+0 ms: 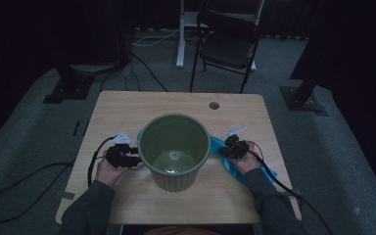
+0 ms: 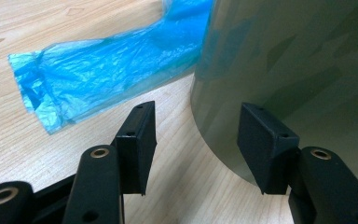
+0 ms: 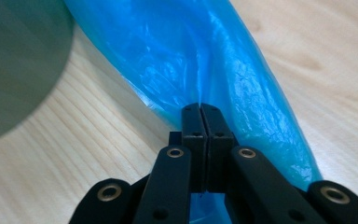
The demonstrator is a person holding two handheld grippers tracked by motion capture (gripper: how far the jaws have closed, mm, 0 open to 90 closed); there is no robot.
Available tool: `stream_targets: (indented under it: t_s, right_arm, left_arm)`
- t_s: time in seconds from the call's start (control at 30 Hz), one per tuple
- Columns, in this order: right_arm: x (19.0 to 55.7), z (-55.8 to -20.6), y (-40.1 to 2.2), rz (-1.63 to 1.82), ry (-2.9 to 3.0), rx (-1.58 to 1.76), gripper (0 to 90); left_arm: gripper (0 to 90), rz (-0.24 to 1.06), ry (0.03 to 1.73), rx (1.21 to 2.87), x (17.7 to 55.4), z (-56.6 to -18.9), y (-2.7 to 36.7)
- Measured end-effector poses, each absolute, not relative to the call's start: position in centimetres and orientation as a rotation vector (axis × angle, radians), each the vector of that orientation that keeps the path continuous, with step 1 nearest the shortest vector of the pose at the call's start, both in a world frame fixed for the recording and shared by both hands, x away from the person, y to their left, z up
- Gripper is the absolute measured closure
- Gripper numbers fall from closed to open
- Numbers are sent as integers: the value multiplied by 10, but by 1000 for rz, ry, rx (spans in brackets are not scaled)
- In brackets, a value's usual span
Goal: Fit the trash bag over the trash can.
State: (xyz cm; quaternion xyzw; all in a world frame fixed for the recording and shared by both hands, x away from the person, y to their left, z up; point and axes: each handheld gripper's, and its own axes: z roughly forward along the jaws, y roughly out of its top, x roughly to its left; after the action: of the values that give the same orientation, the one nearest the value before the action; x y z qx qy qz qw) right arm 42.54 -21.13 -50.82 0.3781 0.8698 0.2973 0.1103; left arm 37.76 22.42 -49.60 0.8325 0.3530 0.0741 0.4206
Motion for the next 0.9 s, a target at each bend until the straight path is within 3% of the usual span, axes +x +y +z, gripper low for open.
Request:
stream_targets:
  t_s: [0.33, 0.9]
  right_arm:
    - [425, -460, -226, 1067, 2503, 1090, 895]
    - [426, -381, -210, 1223, 2475, 929, 895]
  left_arm:
    - [472, 191, 853, 2110, 367, -494, 225]
    - [470, 207, 831, 2107, 360, -489, 223]
